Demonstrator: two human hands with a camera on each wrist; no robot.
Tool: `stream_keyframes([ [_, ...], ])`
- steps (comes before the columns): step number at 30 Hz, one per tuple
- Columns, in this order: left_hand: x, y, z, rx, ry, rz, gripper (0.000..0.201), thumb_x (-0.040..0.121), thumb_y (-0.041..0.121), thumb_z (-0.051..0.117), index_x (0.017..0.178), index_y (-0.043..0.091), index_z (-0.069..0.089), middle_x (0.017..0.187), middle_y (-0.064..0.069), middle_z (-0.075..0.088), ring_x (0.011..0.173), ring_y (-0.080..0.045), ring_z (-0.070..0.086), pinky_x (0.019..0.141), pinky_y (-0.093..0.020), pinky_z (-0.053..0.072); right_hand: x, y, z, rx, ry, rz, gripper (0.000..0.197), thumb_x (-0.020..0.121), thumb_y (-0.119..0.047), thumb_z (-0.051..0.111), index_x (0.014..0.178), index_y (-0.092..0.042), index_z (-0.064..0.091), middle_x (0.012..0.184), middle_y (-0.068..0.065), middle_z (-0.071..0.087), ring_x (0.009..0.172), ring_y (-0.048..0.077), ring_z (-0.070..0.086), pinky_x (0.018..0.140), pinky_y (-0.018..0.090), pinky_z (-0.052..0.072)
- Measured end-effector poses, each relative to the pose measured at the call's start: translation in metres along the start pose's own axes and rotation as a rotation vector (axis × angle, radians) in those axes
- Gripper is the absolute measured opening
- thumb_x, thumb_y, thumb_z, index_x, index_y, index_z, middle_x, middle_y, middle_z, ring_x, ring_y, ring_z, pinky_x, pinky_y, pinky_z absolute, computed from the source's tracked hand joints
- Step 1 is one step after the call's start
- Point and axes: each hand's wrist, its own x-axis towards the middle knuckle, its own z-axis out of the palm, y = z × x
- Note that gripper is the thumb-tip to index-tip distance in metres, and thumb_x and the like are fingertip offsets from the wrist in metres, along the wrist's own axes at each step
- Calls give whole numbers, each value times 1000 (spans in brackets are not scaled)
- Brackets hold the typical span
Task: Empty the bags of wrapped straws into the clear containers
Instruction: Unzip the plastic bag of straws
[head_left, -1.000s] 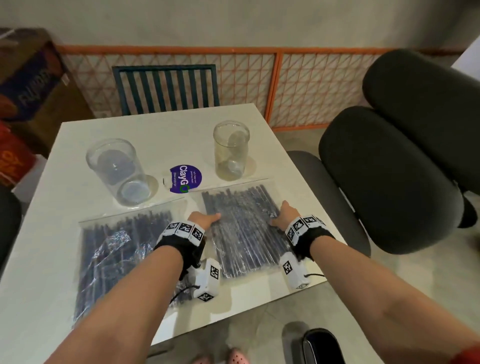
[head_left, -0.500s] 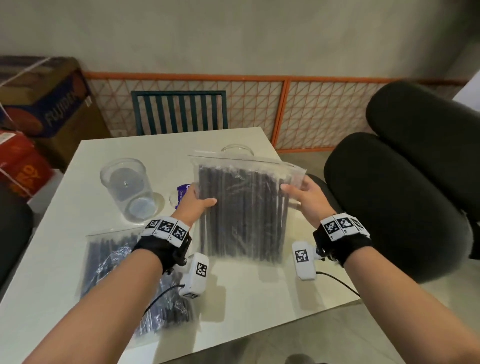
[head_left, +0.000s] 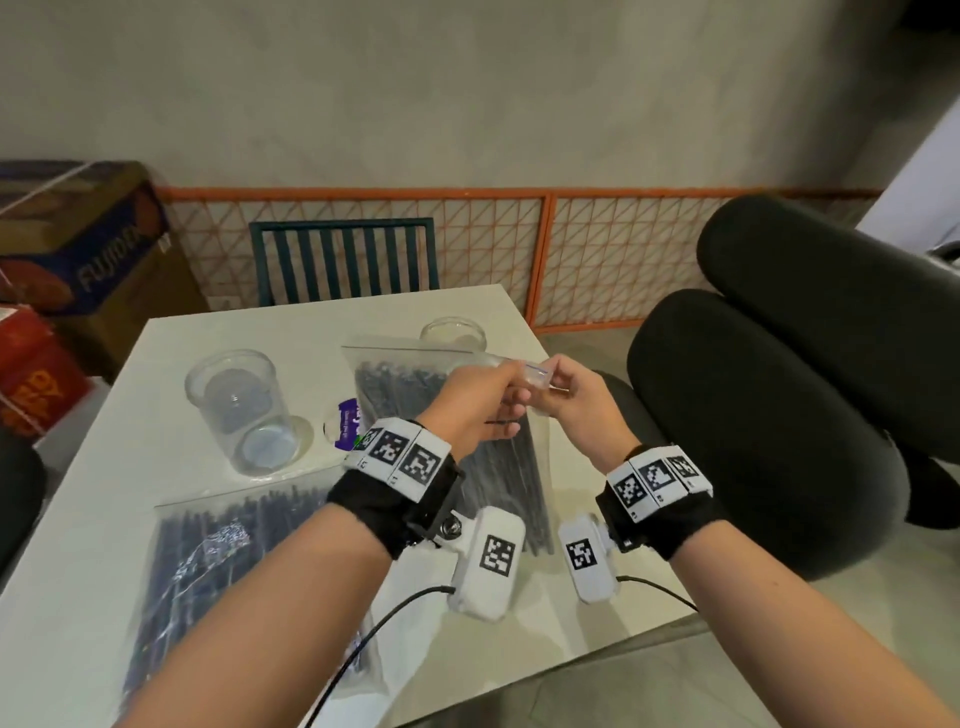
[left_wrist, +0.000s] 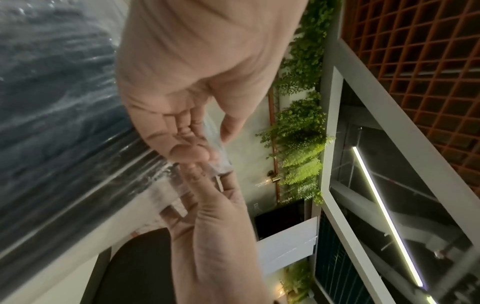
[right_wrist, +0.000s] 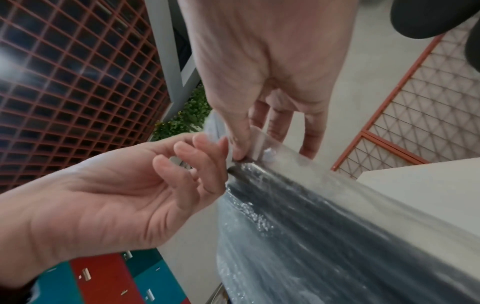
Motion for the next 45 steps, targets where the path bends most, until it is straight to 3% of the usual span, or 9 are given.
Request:
stream_keyframes([
  [3,-1,-6,1,-68,12,39,9,86,15,58,77,15,57,44,8,52,38,-4,45,38,-15,39,-3,-3,-2,-33,-7,-7,12,82,-4,68,83,-7,56,85,9,65,80,14,60,78,26,47],
  [9,-9,-17,2,-136,64,219,26,90,20,57,65,17,51,56,1,40,49,-9,39,49,-20,37,-9,-26,-9,-40,-95,45,37,86,-10,65,116,-17,45,110,-1,57,84,8,58,74,15,49],
  [13,-15,-25,4,-95,114,342,27,89,25,58,65,17,52,58,1,43,55,-10,38,54,-21,34,-13,-48,-8,-384,-135,-144,21,80,-22,72,98,-19,61,100,-7,62,89,-7,56,77,10,44],
  [17,-18,-30,4,-93,134,348,26,92,29,54,67,21,55,61,2,44,61,-9,44,61,-22,36,-15,-60,-5,-575,-65,-255,14,84,-20,68,87,-6,69,83,-3,65,81,12,62,74,20,48],
  [23,-22,-30,6,-156,59,260,27,94,30,49,69,22,54,58,8,45,63,-7,47,68,-29,34,-10,-66,4,-505,54,19,17,84,-13,60,68,-12,64,66,-5,60,67,8,53,61,17,41],
  [28,-26,-28,9,-184,15,205,28,95,24,47,67,21,51,60,4,43,68,-8,51,72,-32,37,-9,-64,14,-167,128,317,10,86,-10,52,79,-7,59,77,10,54,74,18,50,54,25,44],
  [35,-27,-32,-1,-66,-27,218,25,93,28,49,71,21,57,62,5,52,68,-10,58,78,-35,42,-7,-62,6,-357,3,210,16,90,-17,53,82,-10,64,76,-2,59,73,11,54,62,20,46],
  [41,-23,-24,-8,-126,24,154,42,94,41,43,71,12,62,48,3,50,45,-12,51,53,-27,49,-6,-68,8,-549,-73,11,18,93,-15,53,86,-6,67,80,1,65,74,10,56,65,10,41],
  [45,-18,-19,-16,-166,81,163,27,96,24,42,72,16,49,50,4,45,42,-9,42,42,-21,40,-2,-60,9,-679,6,-9,18,93,-13,50,86,-8,66,85,7,68,73,15,55,60,16,40],
])
